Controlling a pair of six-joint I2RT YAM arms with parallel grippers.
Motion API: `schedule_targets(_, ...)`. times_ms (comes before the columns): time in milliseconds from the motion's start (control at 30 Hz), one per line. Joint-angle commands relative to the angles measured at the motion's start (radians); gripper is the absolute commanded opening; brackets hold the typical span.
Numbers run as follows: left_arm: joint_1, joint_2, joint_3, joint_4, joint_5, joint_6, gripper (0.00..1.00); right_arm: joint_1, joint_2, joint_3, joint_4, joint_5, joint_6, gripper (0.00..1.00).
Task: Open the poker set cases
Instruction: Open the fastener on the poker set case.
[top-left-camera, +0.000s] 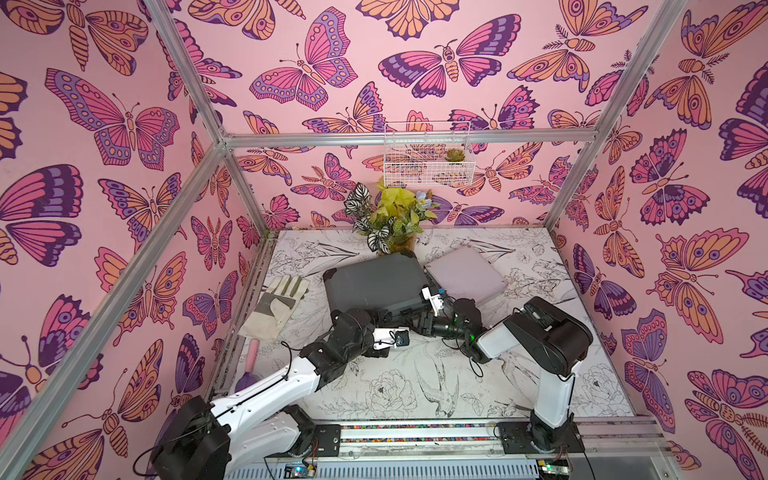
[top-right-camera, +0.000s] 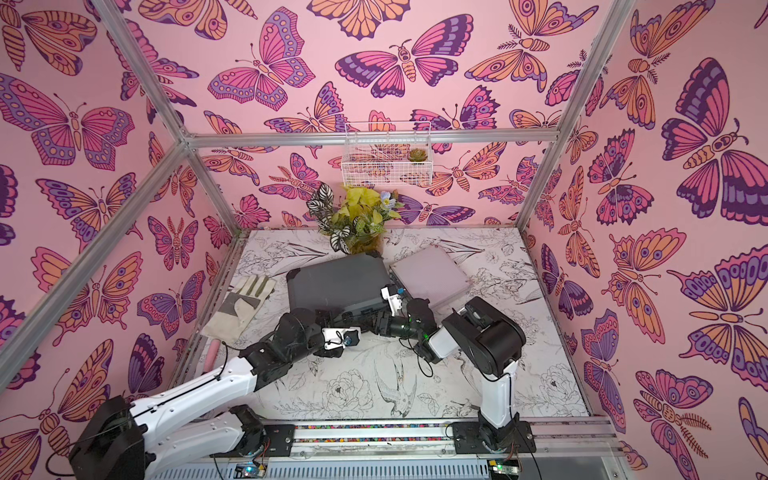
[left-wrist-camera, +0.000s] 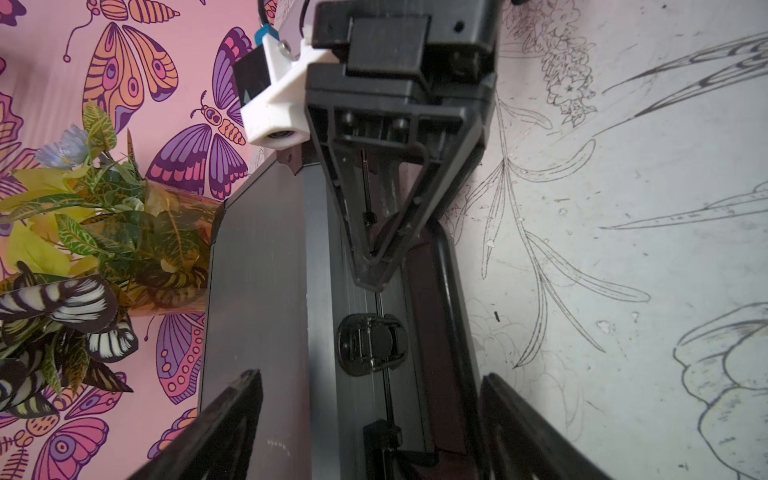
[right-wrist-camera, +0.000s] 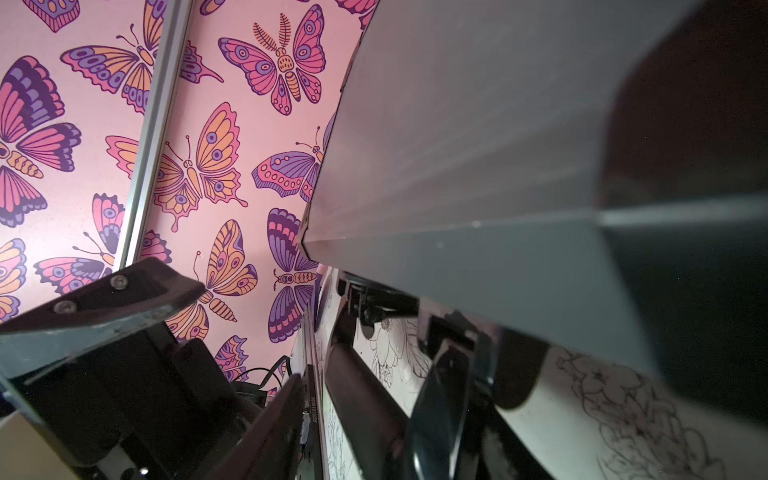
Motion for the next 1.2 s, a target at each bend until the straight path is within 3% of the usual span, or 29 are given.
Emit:
schedule_targets(0, 0.014, -0.027, 0.006, -0.067, -0.013, 0.022, 0.85, -0.003, -0.044, 0.021, -0.006, -0.021, -0.030, 0.59)
schedule_targets(533, 0.071, -0.004, 0.084, -0.088, 0.016, -0.089, 0.84, -0.001, 0.006, 0.102, 0.031, 0.005, -0.030, 0.60)
schedule_targets(800, 0.096, 0.030, 0.117, -0.121, -0.023, -0.135, 0.84, 0.000, -0.002, 0.114, 0.037, 0.005, -0.035, 0.61)
schedule_targets(1167, 0.109, -0.064, 0.166, -0.229, -0.037, -0.241, 0.84, 0.000, -0.064, 0.123, 0.033, 0.039, -0.031, 0.62)
